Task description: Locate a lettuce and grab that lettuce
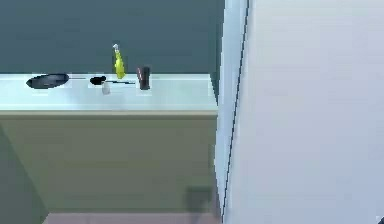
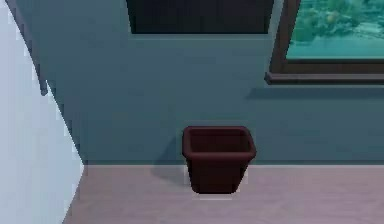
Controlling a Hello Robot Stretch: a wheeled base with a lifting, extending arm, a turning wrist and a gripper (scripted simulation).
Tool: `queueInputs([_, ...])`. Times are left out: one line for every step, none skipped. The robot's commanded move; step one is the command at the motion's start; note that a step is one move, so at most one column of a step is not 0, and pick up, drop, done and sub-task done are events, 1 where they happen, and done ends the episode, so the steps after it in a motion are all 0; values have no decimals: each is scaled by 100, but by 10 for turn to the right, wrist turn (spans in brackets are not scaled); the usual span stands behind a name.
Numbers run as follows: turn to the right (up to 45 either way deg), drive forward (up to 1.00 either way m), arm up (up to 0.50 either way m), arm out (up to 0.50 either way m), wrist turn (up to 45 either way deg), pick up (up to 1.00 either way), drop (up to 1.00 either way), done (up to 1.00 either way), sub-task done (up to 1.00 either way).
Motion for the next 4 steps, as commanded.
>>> queueInputs([-450, 0, 0, 0, 0, 0, 0, 0, 0])
queueInputs([-450, 0, 0, 0, 0, 0, 0, 0, 0])
queueInputs([-450, 0, 0, 0, 0, 0, 0, 0, 0])
queueInputs([-330, 0, 0, 0, 0, 0, 0, 0, 0])
